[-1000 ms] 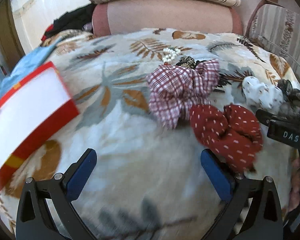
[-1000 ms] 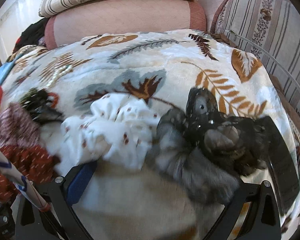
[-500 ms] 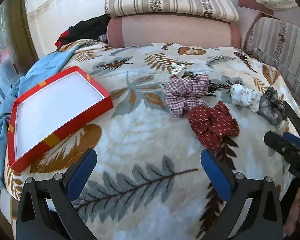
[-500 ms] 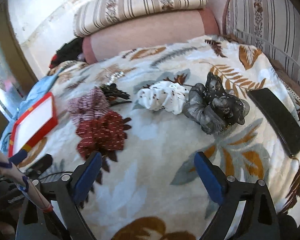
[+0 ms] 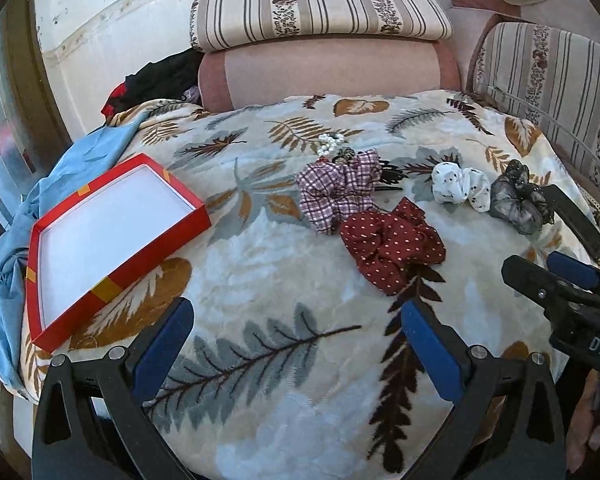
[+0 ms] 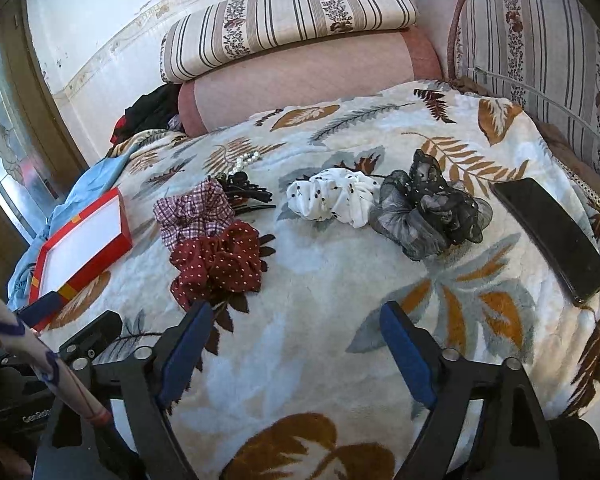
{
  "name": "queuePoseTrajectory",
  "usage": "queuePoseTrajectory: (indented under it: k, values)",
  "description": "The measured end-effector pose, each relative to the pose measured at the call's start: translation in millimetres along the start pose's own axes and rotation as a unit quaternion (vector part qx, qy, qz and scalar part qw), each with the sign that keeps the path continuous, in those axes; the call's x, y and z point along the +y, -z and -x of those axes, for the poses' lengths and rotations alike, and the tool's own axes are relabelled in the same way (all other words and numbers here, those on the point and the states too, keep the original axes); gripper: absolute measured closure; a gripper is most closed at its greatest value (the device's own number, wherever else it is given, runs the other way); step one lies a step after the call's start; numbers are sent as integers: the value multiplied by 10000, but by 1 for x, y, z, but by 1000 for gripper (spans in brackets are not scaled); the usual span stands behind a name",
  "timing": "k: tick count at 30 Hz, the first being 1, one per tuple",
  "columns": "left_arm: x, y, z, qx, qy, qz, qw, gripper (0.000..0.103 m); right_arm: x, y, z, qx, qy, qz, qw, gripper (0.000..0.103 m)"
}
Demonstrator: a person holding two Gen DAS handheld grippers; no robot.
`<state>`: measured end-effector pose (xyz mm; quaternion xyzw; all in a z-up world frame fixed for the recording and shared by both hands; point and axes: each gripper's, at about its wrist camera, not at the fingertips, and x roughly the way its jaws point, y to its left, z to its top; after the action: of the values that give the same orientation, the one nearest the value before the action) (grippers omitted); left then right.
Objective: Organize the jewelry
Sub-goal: 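Grasp the dark red polka-dot scrunchie with the left tool while the right tool grasps the black sheer scrunchie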
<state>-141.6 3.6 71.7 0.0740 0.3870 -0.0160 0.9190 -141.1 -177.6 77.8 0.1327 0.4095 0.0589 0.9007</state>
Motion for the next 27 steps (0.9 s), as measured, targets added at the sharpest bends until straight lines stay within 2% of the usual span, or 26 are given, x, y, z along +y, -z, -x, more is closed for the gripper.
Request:
queuePoseTrajectory:
  k: [7,19,27]
  values:
    - [-10,-1,-1,83,-8,-66,9999,0,-16,1,0,-79,-138,-185,9997,22]
    - [-24,-11,-15,286,51,-101,9995,0,-42,-2,3,-126,-271,-604,9977,22]
    - [-23,-26,-33,411,540,265,9973,0,-59,-6,13,-394,-109,-963,9945,22]
